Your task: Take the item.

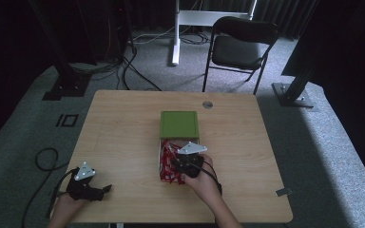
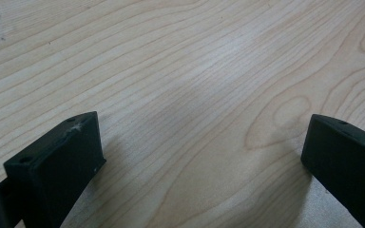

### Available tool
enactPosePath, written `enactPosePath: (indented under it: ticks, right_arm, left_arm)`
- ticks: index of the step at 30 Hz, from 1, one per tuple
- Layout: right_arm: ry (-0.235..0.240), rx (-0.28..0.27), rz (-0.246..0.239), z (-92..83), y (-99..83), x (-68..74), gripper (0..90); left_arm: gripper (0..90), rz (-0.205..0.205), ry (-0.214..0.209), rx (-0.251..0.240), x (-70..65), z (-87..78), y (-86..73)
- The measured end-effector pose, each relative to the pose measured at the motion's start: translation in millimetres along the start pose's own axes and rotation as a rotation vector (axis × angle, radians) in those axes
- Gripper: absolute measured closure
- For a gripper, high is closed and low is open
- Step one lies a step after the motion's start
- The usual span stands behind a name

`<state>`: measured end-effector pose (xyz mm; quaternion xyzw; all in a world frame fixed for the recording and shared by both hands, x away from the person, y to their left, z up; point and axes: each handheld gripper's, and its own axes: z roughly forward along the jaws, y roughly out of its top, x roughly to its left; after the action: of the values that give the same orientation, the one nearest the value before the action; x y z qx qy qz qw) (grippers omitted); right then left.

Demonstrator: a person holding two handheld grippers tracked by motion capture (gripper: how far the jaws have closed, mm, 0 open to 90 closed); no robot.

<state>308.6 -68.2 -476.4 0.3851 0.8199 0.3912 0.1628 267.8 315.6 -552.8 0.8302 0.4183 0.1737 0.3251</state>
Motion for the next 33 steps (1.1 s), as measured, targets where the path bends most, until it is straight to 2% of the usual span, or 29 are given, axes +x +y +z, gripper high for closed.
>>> enactPosePath:
  ticks: [3,7,11,12,13,16,21,24,25,33]
  right_arm:
    - [-0.015,0.012,-0.014,2.9,-0.5,0.5,73.3]
    - [-0.047,0.046,-0.055,8.9,-1.7,2.2,74.2]
    - [-0.068,0.038,-0.048,9.0,-1.7,2.6,81.4]
    - [-0.067,0.038,-0.033,8.1,-1.4,1.4,82.3]
    - [-0.049,0.021,0.008,5.6,-1.2,-1.8,82.6]
    - [-0.034,-0.001,0.031,0.3,-0.5,-4.5,82.8]
    - [-0.018,-0.021,0.043,-9.4,1.9,-5.3,83.0]
    - [-0.015,-0.018,0.038,-10.9,1.9,-5.1,83.1]
    - [0.002,-0.013,0.039,-14.6,0.4,-4.6,83.1]
    - [0.023,-0.029,0.04,-29.4,-3.4,-5.5,83.1]
  left_arm:
    - [0.8,0.0,0.0,0.0,0.0,0.0,0.0]
    - [0.8,0.0,0.0,0.0,0.0,0.0,0.0]
    - [0.8,0.0,0.0,0.0,0.0,0.0,0.0]
    - [0.8,0.0,0.0,0.0,0.0,0.0,0.0]
    - [0.8,0.0,0.0,0.0,0.0,0.0,0.0]
    - [0.8,0.0,0.0,0.0,0.0,0.0,0.0]
    - [0.8,0.0,0.0,0.0,0.0,0.0,0.0]
    - [0.8,0.0,0.0,0.0,0.0,0.0,0.0]
    - [0.8,0.0,0.0,0.0,0.0,0.0,0.0]
    - [0.8,0.0,0.0,0.0,0.0,0.0,0.0]
